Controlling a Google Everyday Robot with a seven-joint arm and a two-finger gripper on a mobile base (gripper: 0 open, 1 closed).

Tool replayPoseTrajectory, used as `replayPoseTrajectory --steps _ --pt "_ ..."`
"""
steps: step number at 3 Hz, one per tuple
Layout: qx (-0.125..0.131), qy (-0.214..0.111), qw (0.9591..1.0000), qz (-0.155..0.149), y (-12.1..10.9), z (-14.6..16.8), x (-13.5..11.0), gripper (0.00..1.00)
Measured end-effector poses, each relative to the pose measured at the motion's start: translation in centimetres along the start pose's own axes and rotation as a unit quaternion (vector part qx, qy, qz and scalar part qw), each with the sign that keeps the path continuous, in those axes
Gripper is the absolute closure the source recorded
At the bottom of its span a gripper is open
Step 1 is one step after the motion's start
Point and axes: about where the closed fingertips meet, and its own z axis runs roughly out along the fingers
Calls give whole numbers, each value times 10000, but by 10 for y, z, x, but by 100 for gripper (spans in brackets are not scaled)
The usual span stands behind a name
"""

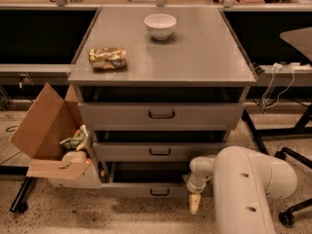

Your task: Open bottom drawer

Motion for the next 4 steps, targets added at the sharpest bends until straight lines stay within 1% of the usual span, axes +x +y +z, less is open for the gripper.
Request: replayPoseTrajectory --steps 1,2,3,4 --pt "-352 -21 9991 -223 36 8 -15 4" --pt "-493 -97 9984 -247 57 9 -19 27" --pt "-632 -188 9977 -142 79 9 -18 50" --pt "-674 -215 9974 -98 95 4 -20 73"
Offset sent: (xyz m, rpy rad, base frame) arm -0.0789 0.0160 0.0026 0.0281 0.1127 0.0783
